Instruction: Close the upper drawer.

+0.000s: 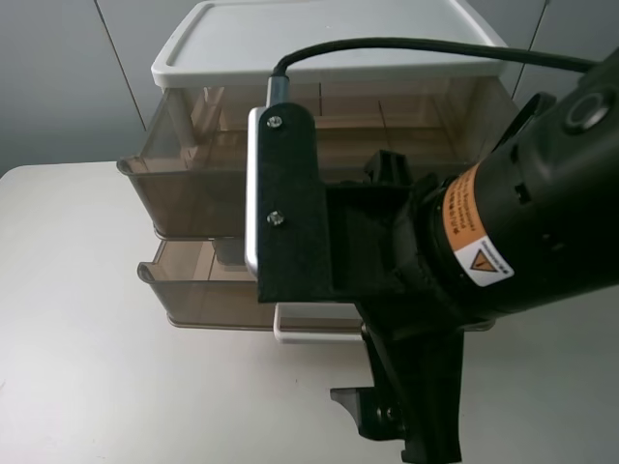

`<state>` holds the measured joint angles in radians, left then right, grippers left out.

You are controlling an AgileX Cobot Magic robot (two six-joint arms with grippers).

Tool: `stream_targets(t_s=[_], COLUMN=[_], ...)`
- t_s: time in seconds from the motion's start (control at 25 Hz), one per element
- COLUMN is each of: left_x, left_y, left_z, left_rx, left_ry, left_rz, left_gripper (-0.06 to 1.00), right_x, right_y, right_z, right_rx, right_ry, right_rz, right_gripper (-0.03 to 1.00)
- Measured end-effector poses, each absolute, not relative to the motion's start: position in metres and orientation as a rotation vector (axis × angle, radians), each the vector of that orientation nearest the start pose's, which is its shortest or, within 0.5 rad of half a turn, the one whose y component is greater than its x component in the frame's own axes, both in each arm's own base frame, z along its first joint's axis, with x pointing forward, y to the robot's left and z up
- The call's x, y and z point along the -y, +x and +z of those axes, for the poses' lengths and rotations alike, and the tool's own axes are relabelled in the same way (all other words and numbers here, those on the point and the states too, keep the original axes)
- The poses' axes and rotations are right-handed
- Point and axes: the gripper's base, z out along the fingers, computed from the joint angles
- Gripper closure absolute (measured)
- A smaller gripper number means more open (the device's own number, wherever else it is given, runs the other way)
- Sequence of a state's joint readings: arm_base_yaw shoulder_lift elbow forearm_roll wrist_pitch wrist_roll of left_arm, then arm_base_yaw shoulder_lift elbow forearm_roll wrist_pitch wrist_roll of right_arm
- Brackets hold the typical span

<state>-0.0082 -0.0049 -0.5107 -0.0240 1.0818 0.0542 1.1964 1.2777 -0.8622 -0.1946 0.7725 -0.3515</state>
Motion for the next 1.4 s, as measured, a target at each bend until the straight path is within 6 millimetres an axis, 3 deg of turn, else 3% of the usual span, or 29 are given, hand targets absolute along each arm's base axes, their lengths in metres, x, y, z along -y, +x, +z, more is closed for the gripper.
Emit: stream_targets(t_s=[0.28,0.56,0.8,1.4], left_x=[0.002,0.002,0.002,0.002], left_y=[-0.008,-0.008,-0.008,-0.008], left_z=[0.279,0.279,0.279,0.279], left_rx=[-2.048,-2.048,-2.048,-2.048], left_ry=[0.067,0.067,0.067,0.067], left_rz=[0.001,0.001,0.001,0.001], left_gripper=[0.20,0.20,0.20,0.20], right_x=[-0.222,-0.222,-0.229,-0.224], right_y=[0.102,0.117,0.120,0.157], right_z=[0.266,0.258,0.258,0.251], right_rx=[-1.750,-1.806,-1.734,-1.739], right_ry=[-1.937,-1.904,-1.897,-1.797], right_rz=[0.041,0.015,0.035,-0.023], right_gripper=[0.27,0.27,0.27,0.27])
